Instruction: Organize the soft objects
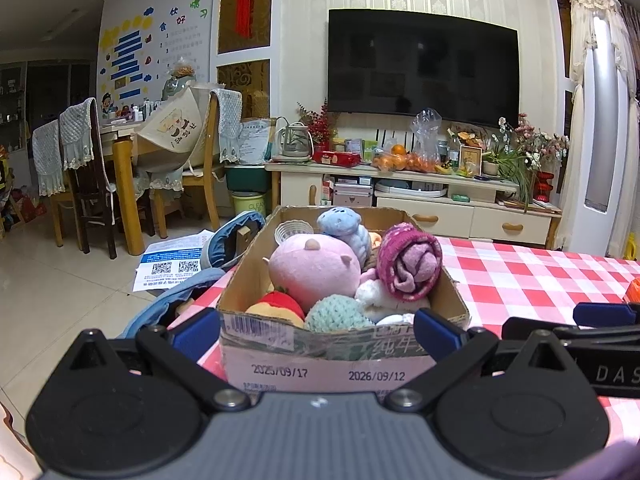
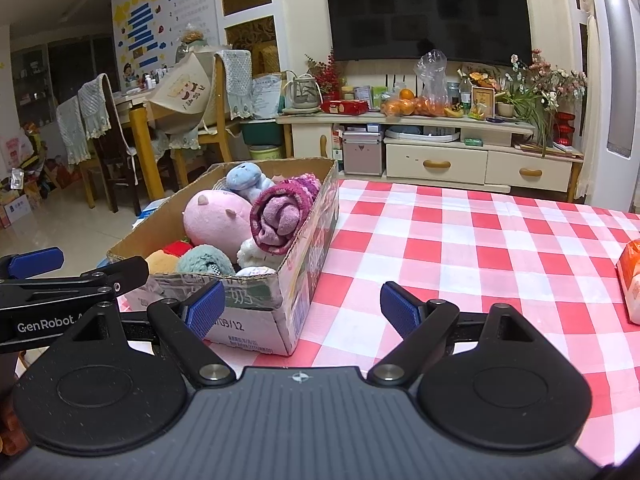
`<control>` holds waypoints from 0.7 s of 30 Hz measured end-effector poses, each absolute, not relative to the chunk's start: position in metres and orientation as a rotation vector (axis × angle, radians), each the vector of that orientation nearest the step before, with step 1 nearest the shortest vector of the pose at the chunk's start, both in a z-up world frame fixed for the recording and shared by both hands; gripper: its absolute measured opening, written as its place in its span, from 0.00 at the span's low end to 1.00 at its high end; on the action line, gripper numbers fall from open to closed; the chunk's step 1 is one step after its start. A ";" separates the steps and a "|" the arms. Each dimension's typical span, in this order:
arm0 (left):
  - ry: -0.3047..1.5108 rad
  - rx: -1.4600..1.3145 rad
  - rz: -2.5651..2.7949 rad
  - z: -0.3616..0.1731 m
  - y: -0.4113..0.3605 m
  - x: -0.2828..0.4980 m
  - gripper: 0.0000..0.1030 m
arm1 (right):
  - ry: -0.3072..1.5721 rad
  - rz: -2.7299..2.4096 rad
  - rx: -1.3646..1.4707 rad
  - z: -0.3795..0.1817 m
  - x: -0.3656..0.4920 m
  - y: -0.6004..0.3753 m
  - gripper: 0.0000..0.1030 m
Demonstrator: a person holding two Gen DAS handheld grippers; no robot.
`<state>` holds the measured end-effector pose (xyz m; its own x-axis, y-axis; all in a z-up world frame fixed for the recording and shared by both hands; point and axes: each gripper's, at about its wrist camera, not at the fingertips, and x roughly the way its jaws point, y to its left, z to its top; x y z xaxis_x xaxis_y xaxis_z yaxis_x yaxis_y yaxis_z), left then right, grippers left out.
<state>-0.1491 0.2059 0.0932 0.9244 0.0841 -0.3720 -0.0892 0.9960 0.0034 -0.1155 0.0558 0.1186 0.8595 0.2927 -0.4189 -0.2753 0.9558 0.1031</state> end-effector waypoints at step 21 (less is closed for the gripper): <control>0.393 -0.022 0.080 0.089 0.204 -0.144 0.99 | 0.427 0.282 0.046 0.113 -0.118 0.049 1.00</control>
